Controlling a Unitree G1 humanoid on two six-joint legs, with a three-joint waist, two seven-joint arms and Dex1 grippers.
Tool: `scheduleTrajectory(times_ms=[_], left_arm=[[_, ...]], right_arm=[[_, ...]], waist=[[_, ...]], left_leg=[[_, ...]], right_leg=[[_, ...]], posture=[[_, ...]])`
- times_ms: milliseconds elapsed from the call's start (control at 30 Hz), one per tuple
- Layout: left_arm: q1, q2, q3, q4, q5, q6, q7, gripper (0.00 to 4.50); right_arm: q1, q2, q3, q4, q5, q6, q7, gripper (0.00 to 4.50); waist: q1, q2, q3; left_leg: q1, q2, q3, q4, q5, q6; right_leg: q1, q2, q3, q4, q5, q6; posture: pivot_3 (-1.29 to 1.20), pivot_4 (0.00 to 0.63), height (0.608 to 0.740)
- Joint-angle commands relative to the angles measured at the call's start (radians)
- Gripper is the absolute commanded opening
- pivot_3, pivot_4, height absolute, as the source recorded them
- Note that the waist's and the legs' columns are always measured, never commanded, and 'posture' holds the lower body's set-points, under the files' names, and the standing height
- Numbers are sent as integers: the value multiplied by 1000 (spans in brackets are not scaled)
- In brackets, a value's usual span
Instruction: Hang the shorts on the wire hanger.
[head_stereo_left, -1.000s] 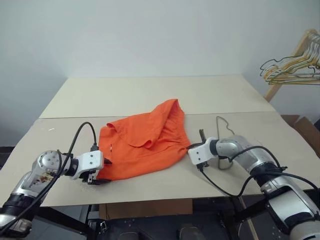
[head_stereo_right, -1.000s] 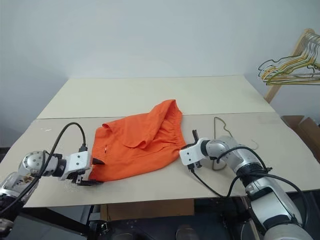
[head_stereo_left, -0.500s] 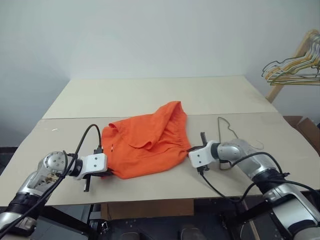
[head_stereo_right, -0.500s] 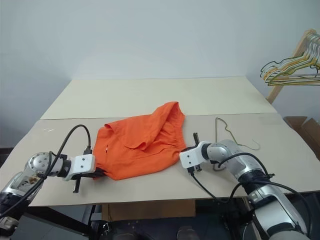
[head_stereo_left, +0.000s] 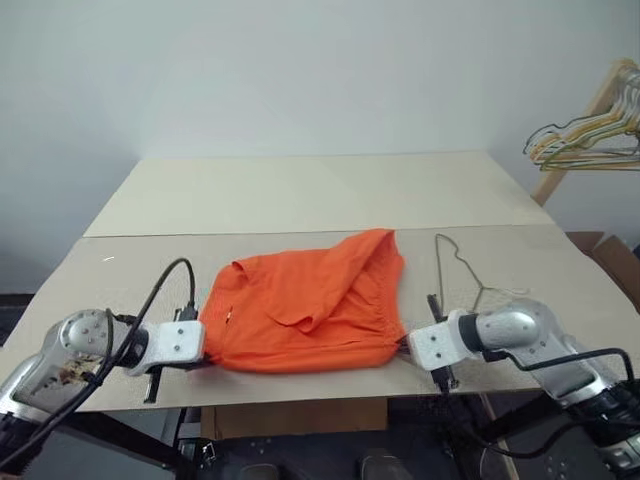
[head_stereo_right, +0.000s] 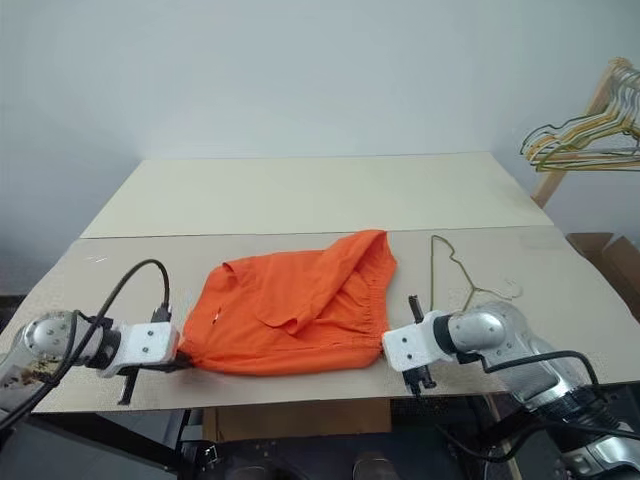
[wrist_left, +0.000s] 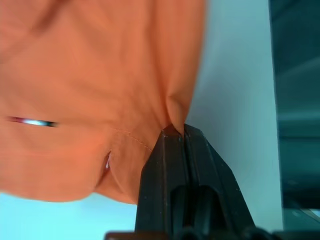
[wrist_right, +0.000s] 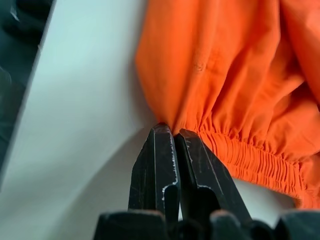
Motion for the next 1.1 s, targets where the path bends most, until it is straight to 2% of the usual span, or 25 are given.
scheduleTrajectory(times_ms=[33, 167, 267, 300, 367, 400, 467, 533, 600, 667, 800, 867, 933, 967, 1100], left_arm=[[-179, -117, -1, 32, 95, 10, 183, 33], [-449, -282, -45, 196, 285, 21, 453, 33], [-676, -391, 34, 308, 363, 44, 766, 33], [-726, -387, 78, 324, 383, 41, 856, 33], [-754, -348, 137, 317, 413, 32, 951, 33], [-746, -321, 160, 299, 412, 26, 957, 33], [-691, -269, 203, 238, 382, -6, 928, 33], [-580, -218, 229, 141, 291, -64, 806, 33], [-394, -161, 242, 16, 124, -125, 603, 33], [-201, -111, 252, -98, 27, -91, 457, 33], [48, -56, 226, -175, 11, -40, 332, 33], [137, -32, 194, -189, 43, -12, 292, 33], [213, -2, 149, -164, 124, -24, 281, 33], [234, 6, 138, -157, 143, -26, 279, 33], [313, 33, 116, -175, 160, -2, 229, 33]], right_arm=[[-161, 53, -72, 64, 32, 101, -36, 0], [-409, 188, -92, 289, -65, 165, -258, 0], [-650, 298, -181, 526, -164, 104, -702, 0], [-693, 296, -208, 560, -178, 51, -785, 0], [-712, 282, -237, 566, -166, -16, -824, 0], [-702, 279, -248, 551, -162, -45, -838, 0], [-646, 281, -259, 485, -138, -55, -821, 0], [-557, 254, -234, 413, -137, -115, -772, 0], [-452, 235, -202, 342, -113, -145, -690, 0], [-366, 226, -165, 308, -136, -166, -653, 0], [-280, 244, -97, 324, -200, -240, -652, 0], [-259, 254, -64, 341, -228, -264, -651, 0], [-236, 228, -13, 338, -263, -309, -598, 0], [-227, 219, 0, 333, -264, -319, -571, 0], [-165, 106, 65, 252, -208, -336, -326, 0]], waist=[[11, -1, 0], [16, -3, 1], [13, -4, 1], [12, -4, 1], [7, -5, 0], [2, -6, -2], [-16, -7, -8], [-31, -7, -14], [-40, -6, -14], [-46, -6, -14], [-53, -6, -10], [-53, -5, -7], [-53, -5, -7], [-51, -5, -7], [-30, -6, -7]], left_leg=[[-1, 0, 0, 1, 0, 0], [-1, 0, -3, 3, 0, 0], [-5, -1, -3, 3, 0, -1], [-13, -2, -3, 3, 2, -4], [-29, -4, -6, 3, 6, -11], [-35, -5, -5, 3, 12, -20], [-37, -5, -4, -3, 12, -21], [-36, -5, -2, -4, 10, -18], [-36, -6, -2, -4, 8, -17], [-37, -6, -1, -3, 5, -10], [-36, -5, 0, 3, 6, -8], [-23, -4, 2, 1, 7, -6], [-1, -1, 3, -7, 6, -6], [2, 1, 2, -8, 6, -5], [-6, 3, 0, -6, 2, -4]], right_leg=[[0, 0, 0, 0, 0, 0], [0, 3, -1, 0, 2, 0], [-4, 2, -1, 1, 3, -1], [-14, -1, 0, 3, 3, -1], [-34, -5, 0, 14, 4, 0], [-42, -6, 1, 18, 4, 0], [-50, -8, 0, 20, 4, 0], [-50, -8, 0, 19, 4, 0], [-49, -9, 0, 18, 4, 0], [-48, -10, 1, 16, 4, 0], [-48, -8, 1, 16, 4, 0], [-33, -4, -1, 15, 5, -2], [-12, -1, -4, 7, 2, -4], [-8, 1, -4, 5, 0, -3], [-13, 2, -7, 2, 2, -7]], posture=[[-37, 0, 740], [-34, 0, 740], [-40, 0, 740], [-40, 0, 740], [-41, 0, 740], [-38, 0, 740], [-35, 0, 740], [-34, 0, 740], [-33, 0, 740], [-32, 0, 740], [-24, 0, 740], [-20, 0, 740], [-19, 0, 740], [-19, 0, 740], [-21, 0, 740]])
